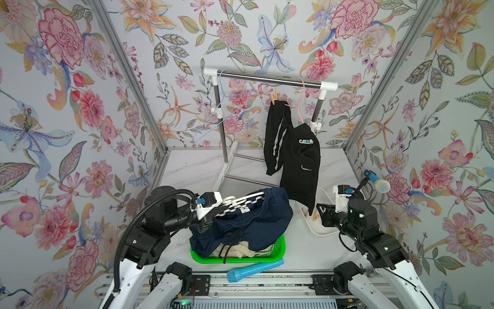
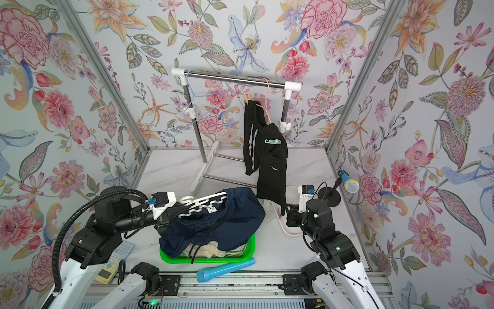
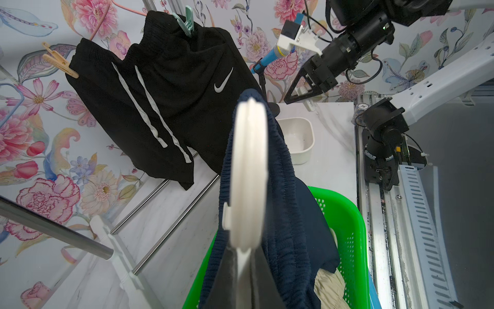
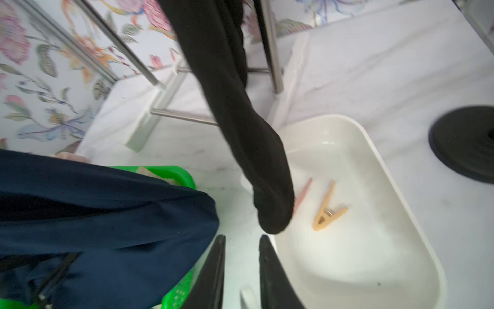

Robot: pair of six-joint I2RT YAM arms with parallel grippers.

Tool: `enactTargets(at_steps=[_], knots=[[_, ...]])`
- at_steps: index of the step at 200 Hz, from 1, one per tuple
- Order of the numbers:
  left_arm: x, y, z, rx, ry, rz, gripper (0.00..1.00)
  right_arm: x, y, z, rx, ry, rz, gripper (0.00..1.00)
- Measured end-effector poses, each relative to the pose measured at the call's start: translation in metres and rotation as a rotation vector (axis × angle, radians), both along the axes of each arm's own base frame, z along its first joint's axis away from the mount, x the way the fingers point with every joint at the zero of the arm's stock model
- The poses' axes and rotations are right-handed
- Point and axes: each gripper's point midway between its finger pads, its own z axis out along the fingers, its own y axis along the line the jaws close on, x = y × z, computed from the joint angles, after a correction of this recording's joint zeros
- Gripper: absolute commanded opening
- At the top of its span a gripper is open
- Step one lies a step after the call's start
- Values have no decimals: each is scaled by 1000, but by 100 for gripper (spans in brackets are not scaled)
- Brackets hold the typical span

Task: Remove the clothespins securing shorts to the hanger
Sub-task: Place the clothespin in the storage box.

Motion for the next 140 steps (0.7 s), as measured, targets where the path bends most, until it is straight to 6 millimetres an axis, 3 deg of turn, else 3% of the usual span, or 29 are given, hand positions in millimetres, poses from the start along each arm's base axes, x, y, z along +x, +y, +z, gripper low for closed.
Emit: enactTargets(at_steps=[48,114,140], knots=[[2,1,-3,-3,15,15,0,12,-35,-56,-89,153,-156,5],[8,1,-4,-4,18,33,0,25,-59,-96,-85,233,-253,11],[10,0,-6,0,27,33,0,40,-68,-105,-73,244,-282,23]])
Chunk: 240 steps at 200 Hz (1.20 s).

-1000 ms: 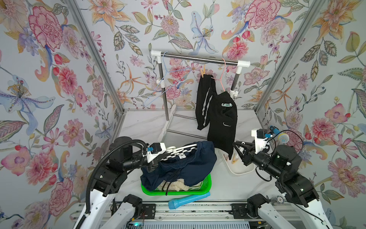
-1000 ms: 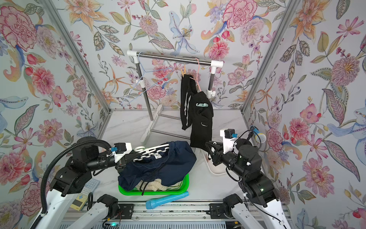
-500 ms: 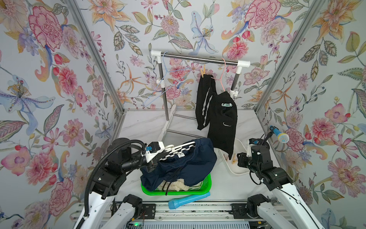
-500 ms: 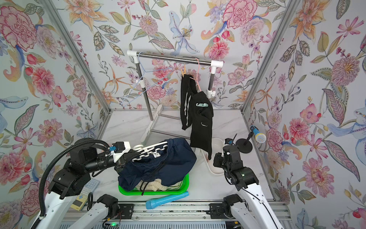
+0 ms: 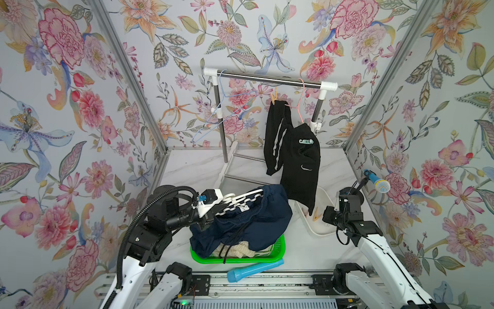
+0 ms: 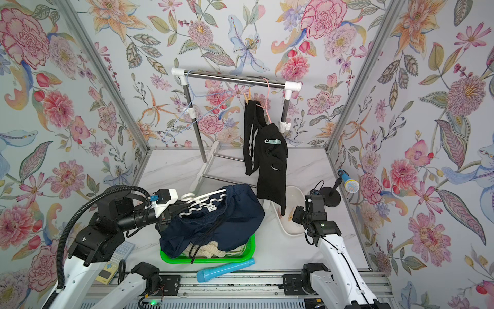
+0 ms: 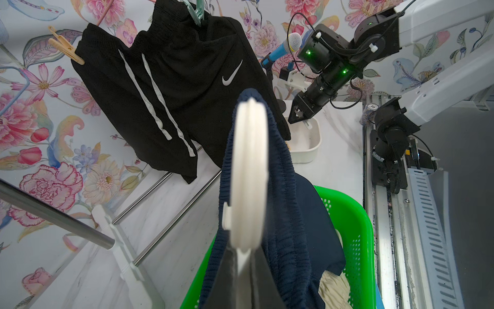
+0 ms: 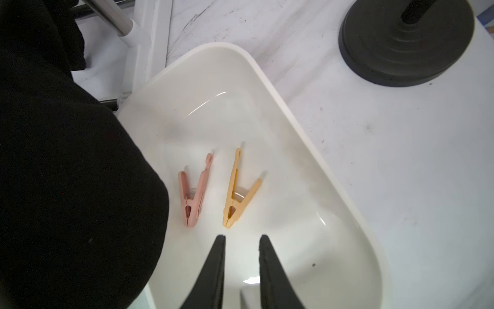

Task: Remove the clothespins securing shorts to the hanger
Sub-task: Place the clothespin in the storage box, then adjust the hanger in the basket.

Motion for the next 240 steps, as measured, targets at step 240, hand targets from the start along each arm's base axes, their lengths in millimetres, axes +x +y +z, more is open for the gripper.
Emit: enactTargets(at_steps=[240], knots=[[24,-4,0,-81,144,87,0,-88,237,212,-21,-630,865,39]])
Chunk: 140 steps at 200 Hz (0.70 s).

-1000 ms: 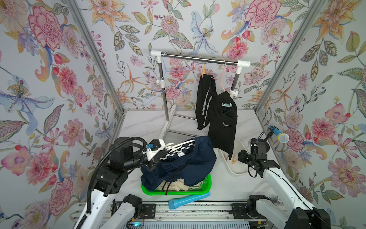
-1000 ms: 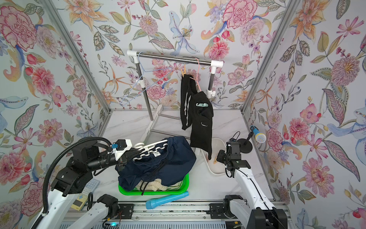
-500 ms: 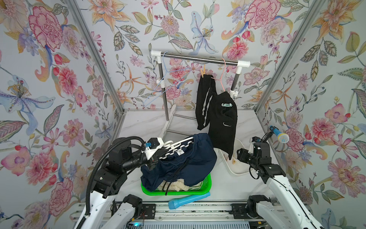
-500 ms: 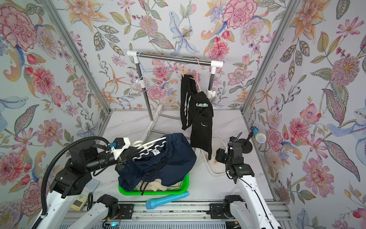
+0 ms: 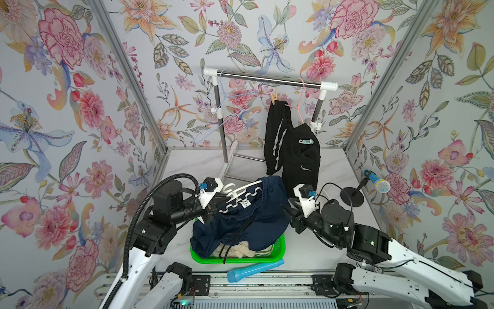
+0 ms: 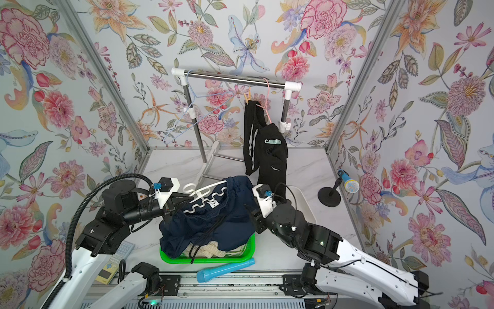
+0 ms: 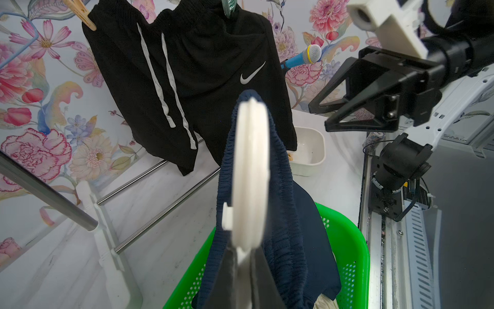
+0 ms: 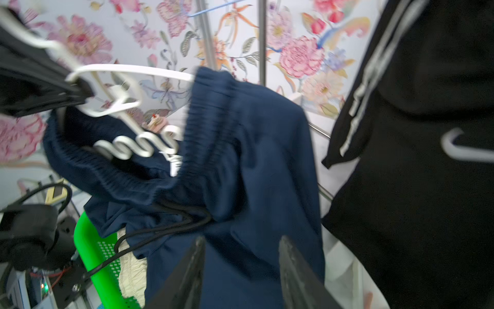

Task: Remove the clothespins securing shorts to the hanger
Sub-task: Adjust the hanger in the basket.

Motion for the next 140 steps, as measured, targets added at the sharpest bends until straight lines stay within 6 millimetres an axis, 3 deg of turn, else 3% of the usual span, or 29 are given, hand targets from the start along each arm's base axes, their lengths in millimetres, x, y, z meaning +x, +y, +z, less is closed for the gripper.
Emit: enactTargets(at_steps=[10,35,77,107,140], knots=[[1,0,0,-1,10,5,0,1,15,8,-13,-27,22,33],[4,2,5,-14,15,34,0,10,41,25,24,-38,43,33],[4,3,7,-37,44,52,0,12,82,20,75,-19,137,26],[6,0,12,-26,46,65,0,11,96,29,139,-34,190,26],[3,-15,18,9,41,42,0,13,99,44,210,-45,225,26]])
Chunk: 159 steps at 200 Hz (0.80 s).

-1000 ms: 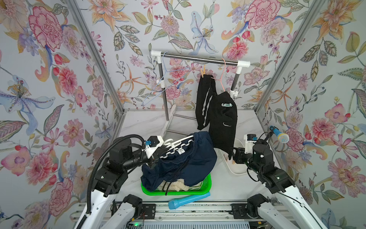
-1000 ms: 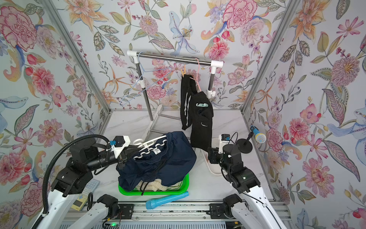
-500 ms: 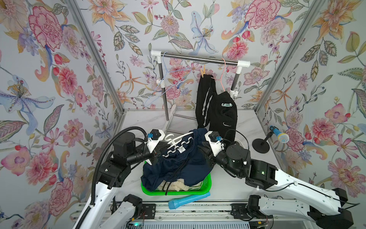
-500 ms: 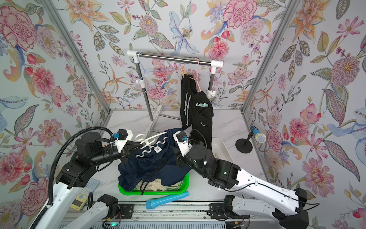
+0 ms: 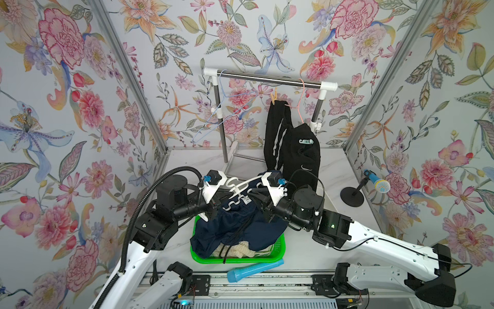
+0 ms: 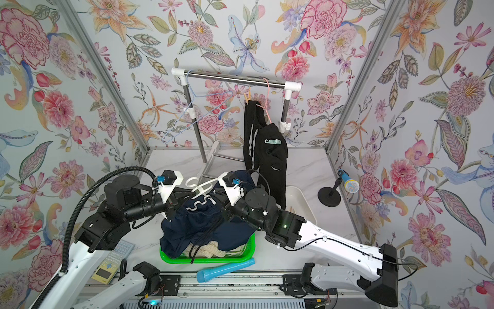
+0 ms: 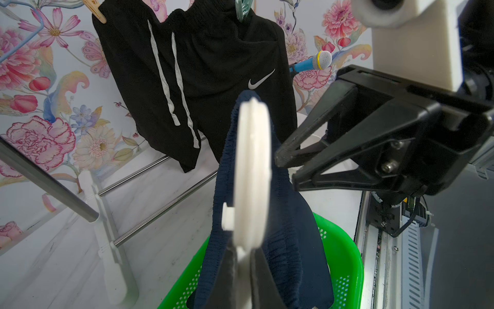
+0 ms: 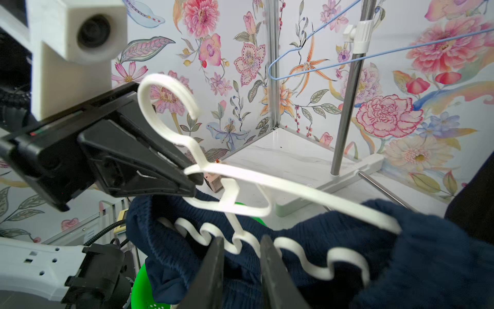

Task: Remove the clothespins securing shorts to the hanger
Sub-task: Adjust the hanger in the basket.

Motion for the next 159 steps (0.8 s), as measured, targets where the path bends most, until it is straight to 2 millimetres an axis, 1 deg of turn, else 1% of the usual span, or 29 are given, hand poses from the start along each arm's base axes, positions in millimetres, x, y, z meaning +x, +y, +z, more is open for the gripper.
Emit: enactTargets(at_steps=[18,39,62,84,94,105,135,159], knots=[[-2,-9,1,22,-3,-16,0,6,-2,3,18,3,-6,25],[1,-12,1,34,-3,-6,0,13,-6,3,34,9,-17,23],[3,-11,1,38,-3,4,0,20,-9,-5,28,17,-31,22],[3,-11,1,37,-3,4,0,25,-8,-13,21,27,-38,23],[3,-11,1,37,-3,4,0,26,-7,-15,22,29,-40,26],[3,-11,1,37,-3,4,0,27,-5,-16,31,35,-41,33],[3,-11,1,38,-1,4,0,27,-4,-14,63,45,-38,36],[2,-12,1,36,0,-3,0,26,-2,-7,96,47,-23,46]])
